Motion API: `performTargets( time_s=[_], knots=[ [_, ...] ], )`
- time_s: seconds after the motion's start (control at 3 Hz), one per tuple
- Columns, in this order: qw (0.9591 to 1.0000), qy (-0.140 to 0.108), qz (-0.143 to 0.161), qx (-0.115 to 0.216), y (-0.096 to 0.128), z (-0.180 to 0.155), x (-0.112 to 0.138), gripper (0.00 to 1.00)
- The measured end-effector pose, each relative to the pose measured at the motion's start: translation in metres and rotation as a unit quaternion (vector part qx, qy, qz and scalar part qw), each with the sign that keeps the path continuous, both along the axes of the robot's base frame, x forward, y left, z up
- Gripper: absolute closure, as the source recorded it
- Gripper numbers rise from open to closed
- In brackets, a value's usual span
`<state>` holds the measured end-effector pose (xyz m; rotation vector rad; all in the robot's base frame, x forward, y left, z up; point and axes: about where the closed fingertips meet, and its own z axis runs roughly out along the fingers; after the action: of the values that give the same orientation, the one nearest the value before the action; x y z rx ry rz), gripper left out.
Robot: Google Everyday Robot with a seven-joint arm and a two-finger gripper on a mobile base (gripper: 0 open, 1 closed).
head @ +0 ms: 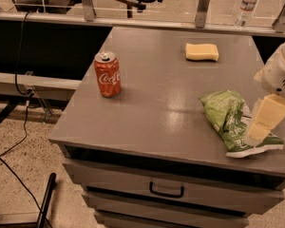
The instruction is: Move green jalapeno chip bag near coke can
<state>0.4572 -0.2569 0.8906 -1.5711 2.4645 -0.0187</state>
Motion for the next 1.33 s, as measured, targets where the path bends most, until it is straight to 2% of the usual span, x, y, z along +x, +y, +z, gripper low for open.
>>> performTargets(
  time_s=[0.33, 0.67, 1.33],
  knots=[
    [0.9991, 0.022, -0.023, 0.027, -0.0057, -0.0505, 0.0007, 0.00],
    [0.9992, 0.021, -0.023, 0.027, -0.0052, -0.0518, 0.0010, 0.16],
    [0.9992, 0.021, -0.022, 0.027, -0.0040, -0.0522, 0.0008, 0.63]
  ],
)
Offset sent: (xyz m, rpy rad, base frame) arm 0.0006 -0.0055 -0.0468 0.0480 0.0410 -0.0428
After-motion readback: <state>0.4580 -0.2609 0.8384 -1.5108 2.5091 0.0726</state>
